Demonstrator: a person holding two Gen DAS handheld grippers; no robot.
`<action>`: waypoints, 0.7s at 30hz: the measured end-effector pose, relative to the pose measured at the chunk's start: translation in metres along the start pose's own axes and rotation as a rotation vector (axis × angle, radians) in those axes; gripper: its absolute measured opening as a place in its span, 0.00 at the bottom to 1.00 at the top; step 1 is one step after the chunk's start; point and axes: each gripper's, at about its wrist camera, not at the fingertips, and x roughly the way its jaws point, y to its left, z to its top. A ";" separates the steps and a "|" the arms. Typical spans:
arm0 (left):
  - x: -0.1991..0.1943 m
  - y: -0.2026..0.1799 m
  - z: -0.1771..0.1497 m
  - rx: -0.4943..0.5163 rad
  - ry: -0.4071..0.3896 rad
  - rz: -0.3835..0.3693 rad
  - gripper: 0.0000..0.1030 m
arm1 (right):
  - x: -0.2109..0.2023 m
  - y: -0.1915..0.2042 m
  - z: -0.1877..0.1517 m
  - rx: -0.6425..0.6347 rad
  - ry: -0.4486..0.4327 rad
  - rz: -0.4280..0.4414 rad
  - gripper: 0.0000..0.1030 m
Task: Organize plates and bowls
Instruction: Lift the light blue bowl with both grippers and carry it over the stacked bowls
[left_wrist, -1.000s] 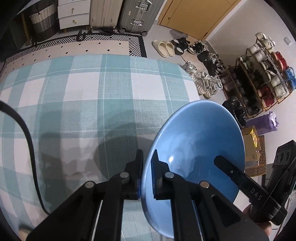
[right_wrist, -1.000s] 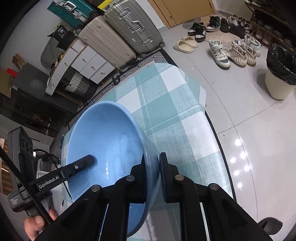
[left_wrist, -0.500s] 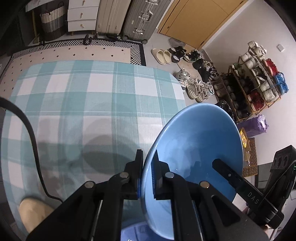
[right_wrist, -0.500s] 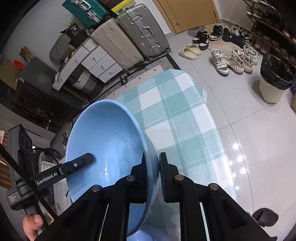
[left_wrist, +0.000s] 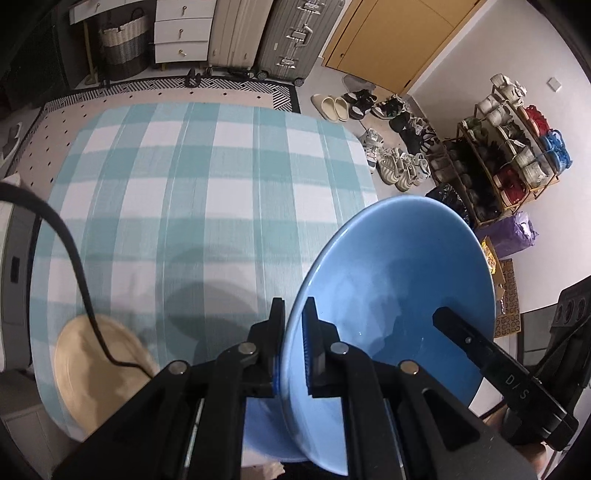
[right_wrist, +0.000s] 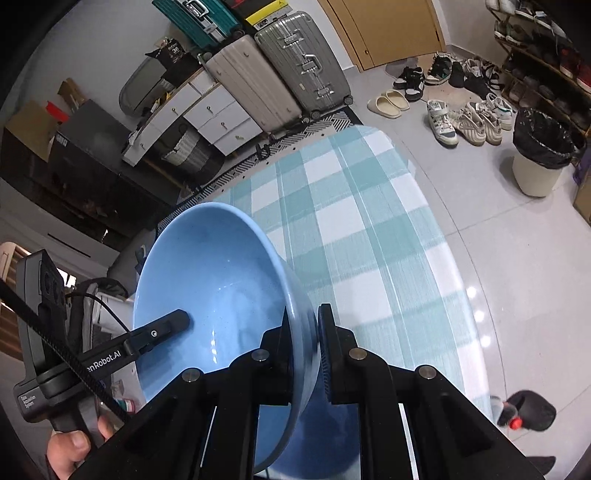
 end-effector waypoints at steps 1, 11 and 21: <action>-0.002 0.000 -0.005 -0.004 0.002 -0.003 0.06 | -0.003 0.000 -0.006 0.004 0.007 -0.001 0.11; -0.002 0.011 -0.053 -0.017 0.034 -0.015 0.06 | -0.017 -0.002 -0.056 -0.007 0.014 -0.023 0.11; 0.022 0.023 -0.084 0.015 0.060 0.044 0.07 | 0.009 -0.014 -0.091 -0.006 0.048 -0.022 0.10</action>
